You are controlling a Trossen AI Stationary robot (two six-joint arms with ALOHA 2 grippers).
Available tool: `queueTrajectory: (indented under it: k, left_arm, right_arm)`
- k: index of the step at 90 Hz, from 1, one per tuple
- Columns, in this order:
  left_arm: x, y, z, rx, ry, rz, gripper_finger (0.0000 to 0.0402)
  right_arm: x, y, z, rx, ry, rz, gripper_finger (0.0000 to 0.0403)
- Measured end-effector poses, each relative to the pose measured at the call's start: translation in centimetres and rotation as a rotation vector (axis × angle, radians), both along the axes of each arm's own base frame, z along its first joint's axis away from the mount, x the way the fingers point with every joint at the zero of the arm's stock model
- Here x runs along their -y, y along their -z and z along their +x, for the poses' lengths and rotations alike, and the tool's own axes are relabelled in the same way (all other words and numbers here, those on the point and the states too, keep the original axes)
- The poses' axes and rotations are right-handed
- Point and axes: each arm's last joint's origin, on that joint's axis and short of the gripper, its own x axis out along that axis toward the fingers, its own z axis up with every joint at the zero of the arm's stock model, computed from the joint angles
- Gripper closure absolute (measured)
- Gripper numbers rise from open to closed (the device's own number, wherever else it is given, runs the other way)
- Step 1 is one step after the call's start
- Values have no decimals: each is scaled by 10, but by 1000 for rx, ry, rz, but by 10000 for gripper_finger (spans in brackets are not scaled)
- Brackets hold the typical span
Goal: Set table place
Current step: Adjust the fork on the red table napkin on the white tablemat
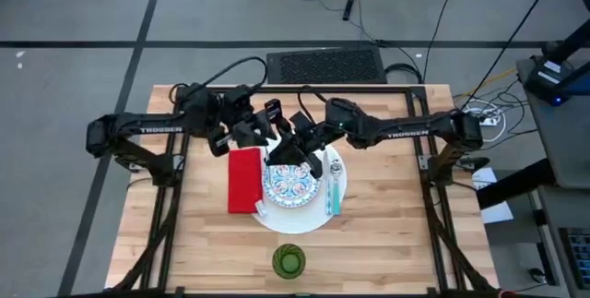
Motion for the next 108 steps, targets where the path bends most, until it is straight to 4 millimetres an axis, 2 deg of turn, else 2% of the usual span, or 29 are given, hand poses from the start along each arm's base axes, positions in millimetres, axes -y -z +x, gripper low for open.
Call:
queueTrajectory:
  k: [17,32,47,64,79,94,108]
  left_arm:
    - [-18,-1,-7,-33,-3,15,242]
    - [-38,-5,-19,-52,-57,-1,238]
    - [-55,-9,-33,-95,-133,-27,238]
    - [-59,-13,-46,-117,-279,2,238]
    - [-61,5,-45,-289,-564,1,238]
    - [-56,23,-39,-464,-796,20,238]
    - [-44,24,-33,-453,-859,69,238]
  right_arm:
    - [0,-1,0,8,0,0,402]
    - [0,-5,-4,4,24,-10,402]
    - [1,-19,-21,-26,122,-78,403]
    - [4,-35,-53,-154,450,-186,403]
    - [4,-44,-75,-238,844,-212,403]
    - [6,-47,-84,-259,1235,-103,403]
    - [9,-45,-86,-259,1378,-33,403]
